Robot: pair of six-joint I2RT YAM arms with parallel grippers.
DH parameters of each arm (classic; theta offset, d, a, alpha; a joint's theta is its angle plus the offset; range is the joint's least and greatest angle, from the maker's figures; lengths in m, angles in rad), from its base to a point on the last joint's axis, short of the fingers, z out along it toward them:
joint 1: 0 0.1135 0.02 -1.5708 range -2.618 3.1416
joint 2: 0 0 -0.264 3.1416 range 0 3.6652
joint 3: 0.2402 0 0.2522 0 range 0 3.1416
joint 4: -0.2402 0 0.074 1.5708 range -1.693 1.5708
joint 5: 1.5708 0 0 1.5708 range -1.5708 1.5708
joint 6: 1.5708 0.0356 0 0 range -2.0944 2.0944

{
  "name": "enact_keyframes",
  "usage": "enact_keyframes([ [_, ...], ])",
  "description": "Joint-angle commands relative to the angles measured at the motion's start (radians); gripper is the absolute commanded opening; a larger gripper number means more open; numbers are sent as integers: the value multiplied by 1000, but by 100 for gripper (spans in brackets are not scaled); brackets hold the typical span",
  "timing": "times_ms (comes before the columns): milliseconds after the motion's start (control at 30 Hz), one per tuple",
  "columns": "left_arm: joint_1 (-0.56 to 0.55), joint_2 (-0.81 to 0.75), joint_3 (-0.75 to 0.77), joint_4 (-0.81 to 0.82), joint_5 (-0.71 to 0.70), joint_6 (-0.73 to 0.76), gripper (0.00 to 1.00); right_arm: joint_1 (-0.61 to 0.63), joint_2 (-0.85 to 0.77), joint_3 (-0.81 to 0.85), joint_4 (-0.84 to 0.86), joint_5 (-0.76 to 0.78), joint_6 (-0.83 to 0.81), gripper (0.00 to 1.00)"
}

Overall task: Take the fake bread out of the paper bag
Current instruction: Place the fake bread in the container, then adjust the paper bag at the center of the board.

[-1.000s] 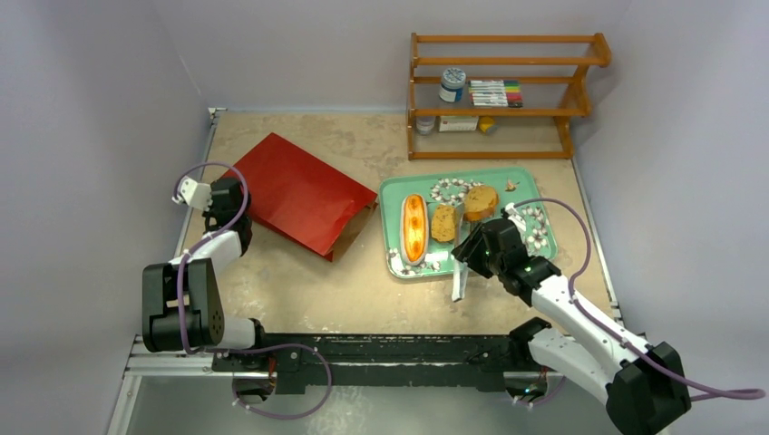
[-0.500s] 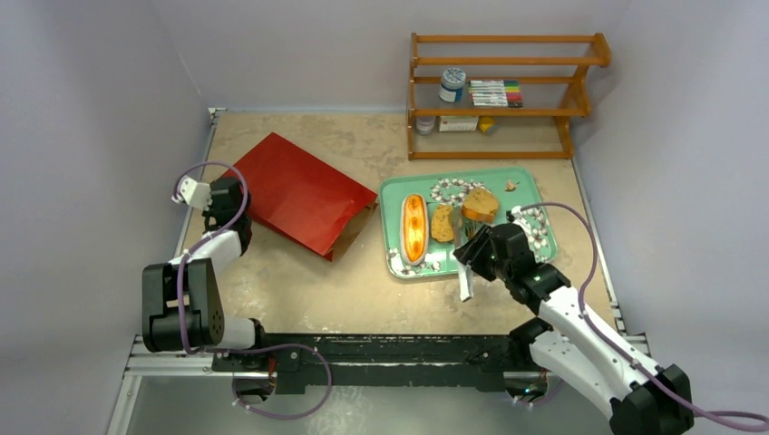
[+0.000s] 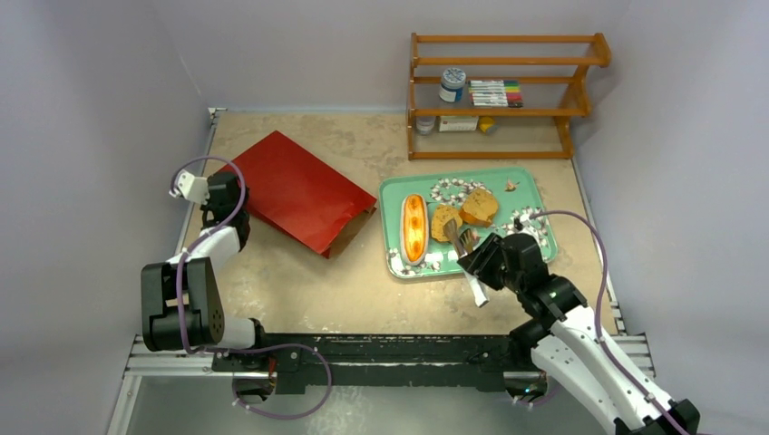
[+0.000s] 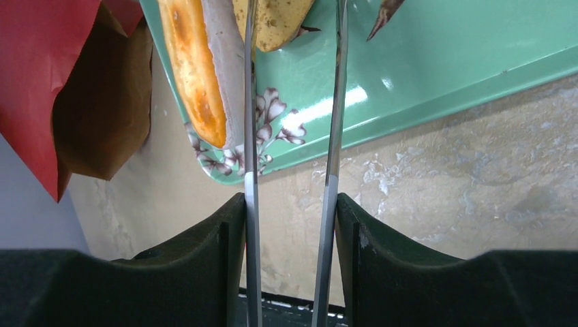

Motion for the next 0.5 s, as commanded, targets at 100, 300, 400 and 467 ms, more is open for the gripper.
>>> enact_keyframes([
  [100,11,4,50,18,-2,21,0,-1,-22,85,-58,-15,-27,49],
  [300,13,6,53,8,4,16,0,-1,-47,146,-95,-19,-58,48],
  [400,17,16,56,4,21,14,0,-1,-44,189,-99,-21,-90,47],
  [467,20,16,59,-3,22,18,0,-2,-39,215,-96,-23,-112,46],
])
